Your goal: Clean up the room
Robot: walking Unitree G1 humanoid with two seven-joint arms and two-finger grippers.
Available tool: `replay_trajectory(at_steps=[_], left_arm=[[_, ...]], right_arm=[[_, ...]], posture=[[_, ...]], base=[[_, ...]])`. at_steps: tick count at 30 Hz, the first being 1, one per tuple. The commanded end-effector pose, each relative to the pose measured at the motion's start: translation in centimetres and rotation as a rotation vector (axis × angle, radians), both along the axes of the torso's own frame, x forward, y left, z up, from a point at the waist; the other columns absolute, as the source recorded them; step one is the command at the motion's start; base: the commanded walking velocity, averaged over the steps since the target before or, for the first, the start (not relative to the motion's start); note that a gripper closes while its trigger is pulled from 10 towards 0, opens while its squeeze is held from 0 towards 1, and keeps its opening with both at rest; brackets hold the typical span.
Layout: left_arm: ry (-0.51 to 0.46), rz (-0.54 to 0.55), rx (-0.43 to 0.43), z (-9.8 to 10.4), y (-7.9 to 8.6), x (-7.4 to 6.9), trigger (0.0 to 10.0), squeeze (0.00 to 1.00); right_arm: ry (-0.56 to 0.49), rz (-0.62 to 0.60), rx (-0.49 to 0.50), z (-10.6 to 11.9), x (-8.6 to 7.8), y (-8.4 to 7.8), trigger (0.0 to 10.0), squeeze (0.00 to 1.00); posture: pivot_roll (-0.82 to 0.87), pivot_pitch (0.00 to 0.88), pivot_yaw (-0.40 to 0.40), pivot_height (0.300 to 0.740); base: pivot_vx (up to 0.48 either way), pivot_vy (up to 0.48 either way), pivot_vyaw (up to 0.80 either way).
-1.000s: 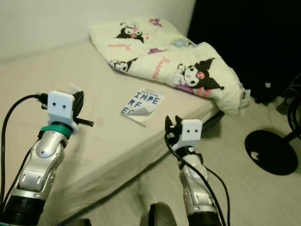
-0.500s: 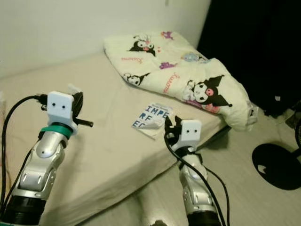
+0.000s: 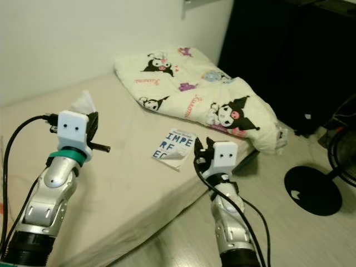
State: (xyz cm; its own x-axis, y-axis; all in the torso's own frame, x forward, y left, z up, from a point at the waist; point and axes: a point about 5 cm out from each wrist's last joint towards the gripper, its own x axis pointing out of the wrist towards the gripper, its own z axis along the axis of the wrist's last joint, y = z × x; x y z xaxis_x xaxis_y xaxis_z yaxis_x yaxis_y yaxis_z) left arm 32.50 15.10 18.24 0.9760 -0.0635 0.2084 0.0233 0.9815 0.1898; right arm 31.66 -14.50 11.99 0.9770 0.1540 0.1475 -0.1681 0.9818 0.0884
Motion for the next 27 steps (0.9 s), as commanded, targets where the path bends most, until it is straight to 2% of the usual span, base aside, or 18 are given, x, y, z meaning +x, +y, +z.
replay_trajectory(at_steps=[1, 6, 14, 27], left_arm=[[0.030, 0.002, 0.005, -1.08, -0.07, -0.23, 10.0, 0.00], [0.035, 0.000, 0.005, -1.37, -0.25, -0.33, 10.0, 0.00], [0.023, -0.042, 0.035, -1.48, -0.79, -0.52, 10.0, 0.00], [0.026, -0.014, 0.031, -1.59, -0.82, -0.46, 10.0, 0.00]], right_arm=[[0.024, 0.018, -0.003, -0.80, -0.30, 0.37, 10.0, 0.00], [0.028, 0.040, -0.002, -0.97, -0.34, 1.12, 10.0, 0.00], [0.027, 0.046, -0.003, -0.96, -0.25, 1.13, 10.0, 0.00], [0.026, 0.043, -0.001, -1.04, -0.27, 1.13, 10.0, 0.00]], posture=[[-0.04, 0.020, 0.053, 0.740], [-0.04, 0.017, 0.050, 0.740], [-0.04, 0.017, 0.050, 0.740], [-0.03, 0.020, 0.049, 0.740]], base=[[0.000, 0.000, 0.00], [0.000, 0.000, 0.00], [0.000, 0.000, 0.00], [0.000, -0.357, 0.00]])
